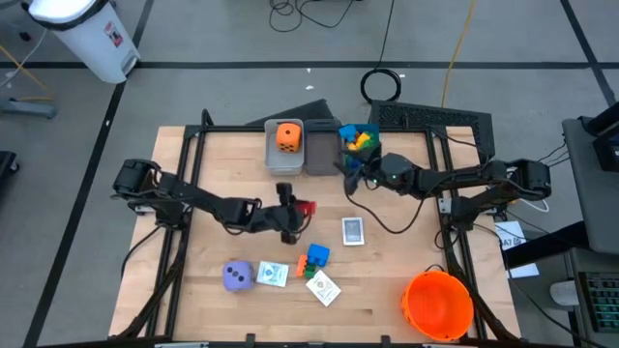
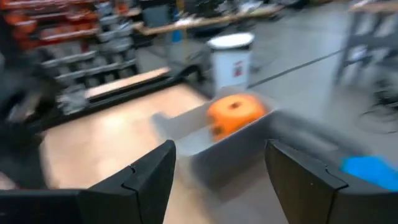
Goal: Pick & Place Toys
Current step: Put the red game piece into the blue bin
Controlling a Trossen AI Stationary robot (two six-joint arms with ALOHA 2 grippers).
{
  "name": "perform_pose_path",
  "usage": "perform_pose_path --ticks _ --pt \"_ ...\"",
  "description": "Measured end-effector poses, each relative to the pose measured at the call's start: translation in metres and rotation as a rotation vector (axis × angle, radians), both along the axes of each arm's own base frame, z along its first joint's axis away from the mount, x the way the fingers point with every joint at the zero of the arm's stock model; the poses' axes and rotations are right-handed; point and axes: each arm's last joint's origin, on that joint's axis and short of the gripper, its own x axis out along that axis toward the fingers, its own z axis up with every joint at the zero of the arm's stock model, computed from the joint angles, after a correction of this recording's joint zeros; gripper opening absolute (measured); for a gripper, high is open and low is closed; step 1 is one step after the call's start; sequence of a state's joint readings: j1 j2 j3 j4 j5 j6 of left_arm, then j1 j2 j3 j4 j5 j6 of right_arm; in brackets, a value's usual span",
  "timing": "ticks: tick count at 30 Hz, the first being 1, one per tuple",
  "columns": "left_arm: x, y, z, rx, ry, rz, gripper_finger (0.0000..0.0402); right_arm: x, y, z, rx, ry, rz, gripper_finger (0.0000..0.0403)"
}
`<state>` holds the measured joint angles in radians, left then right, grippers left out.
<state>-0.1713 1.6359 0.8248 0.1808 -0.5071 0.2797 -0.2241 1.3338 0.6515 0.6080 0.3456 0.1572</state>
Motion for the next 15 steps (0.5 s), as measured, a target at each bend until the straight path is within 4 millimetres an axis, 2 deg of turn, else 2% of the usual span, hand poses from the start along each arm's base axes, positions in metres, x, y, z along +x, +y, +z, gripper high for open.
perform_pose_path --ticks 5,11,15 --pt "0.011 0.002 0.021 0.245 0.006 0.024 0.0175 0.001 0.002 -0.005 0.095 0.015 0.144 0.0238" --pt "0.014 0.009 0.027 0.302 -0.007 0.098 0.0194 0.005 0.006 -0.007 0.121 -0.014 0.193 0.0244" --pt "0.013 0.011 0.025 0.305 0.011 0.127 0.0193 0.012 0.014 -0.008 0.155 -0.051 0.369 0.0264"
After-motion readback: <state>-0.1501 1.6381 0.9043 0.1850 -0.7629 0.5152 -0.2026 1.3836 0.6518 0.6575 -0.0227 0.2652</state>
